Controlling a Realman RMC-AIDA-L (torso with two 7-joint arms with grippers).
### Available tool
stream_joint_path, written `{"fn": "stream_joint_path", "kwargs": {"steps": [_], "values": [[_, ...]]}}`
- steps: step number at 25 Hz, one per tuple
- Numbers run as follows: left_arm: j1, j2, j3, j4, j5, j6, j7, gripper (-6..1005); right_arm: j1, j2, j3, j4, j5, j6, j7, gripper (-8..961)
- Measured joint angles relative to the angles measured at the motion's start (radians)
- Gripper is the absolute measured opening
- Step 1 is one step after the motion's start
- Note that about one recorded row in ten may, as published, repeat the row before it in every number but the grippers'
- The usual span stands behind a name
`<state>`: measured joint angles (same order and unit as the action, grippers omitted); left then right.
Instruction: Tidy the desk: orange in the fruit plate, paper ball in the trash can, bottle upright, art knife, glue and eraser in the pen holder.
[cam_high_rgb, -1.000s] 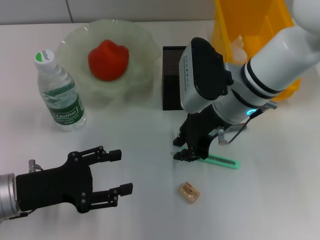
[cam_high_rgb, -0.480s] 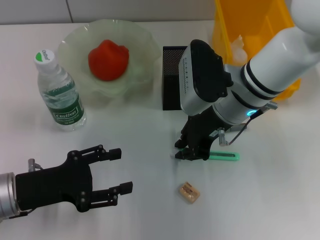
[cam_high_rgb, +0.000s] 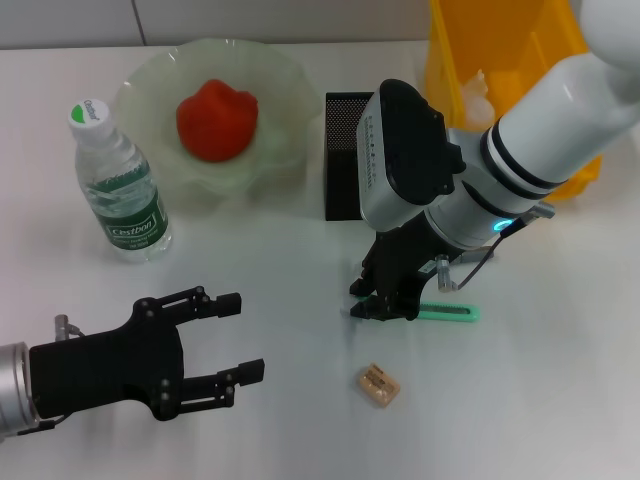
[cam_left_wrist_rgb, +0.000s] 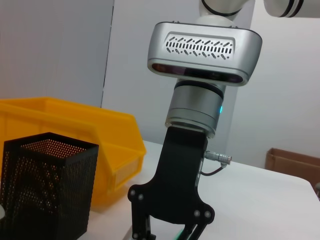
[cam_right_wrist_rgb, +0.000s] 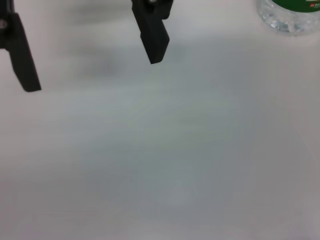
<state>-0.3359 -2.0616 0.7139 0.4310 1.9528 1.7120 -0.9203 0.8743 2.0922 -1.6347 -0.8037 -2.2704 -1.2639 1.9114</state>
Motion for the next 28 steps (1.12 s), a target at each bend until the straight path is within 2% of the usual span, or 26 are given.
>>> {"fn": "stream_joint_path", "kwargs": {"steps": [28], "values": [[-0.003,0.003,-0.005,0.0,0.0,0.0,0.0,783,0.003,0.0,0.0,0.0,0.006,-0.009,-0.006,242]]}}
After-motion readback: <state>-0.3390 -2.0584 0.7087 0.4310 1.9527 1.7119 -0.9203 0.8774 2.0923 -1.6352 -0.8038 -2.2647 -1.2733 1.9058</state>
